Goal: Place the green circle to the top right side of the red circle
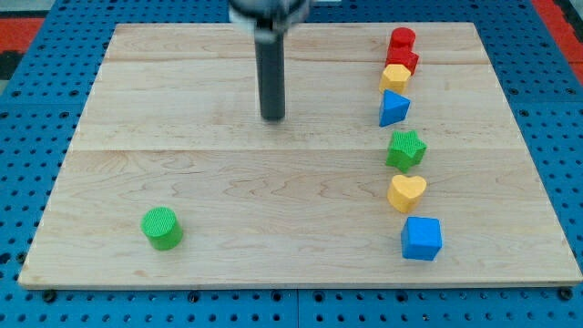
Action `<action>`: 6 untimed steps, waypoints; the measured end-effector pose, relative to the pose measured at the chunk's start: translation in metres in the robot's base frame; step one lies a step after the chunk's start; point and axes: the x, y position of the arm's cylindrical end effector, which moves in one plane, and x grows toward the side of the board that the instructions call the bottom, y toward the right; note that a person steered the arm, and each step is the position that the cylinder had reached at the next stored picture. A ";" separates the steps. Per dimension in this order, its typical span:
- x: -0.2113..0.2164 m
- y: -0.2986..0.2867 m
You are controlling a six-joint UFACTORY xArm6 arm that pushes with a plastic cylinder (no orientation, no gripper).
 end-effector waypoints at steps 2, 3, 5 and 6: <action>0.018 0.038; -0.009 0.057; -0.066 0.094; -0.070 0.105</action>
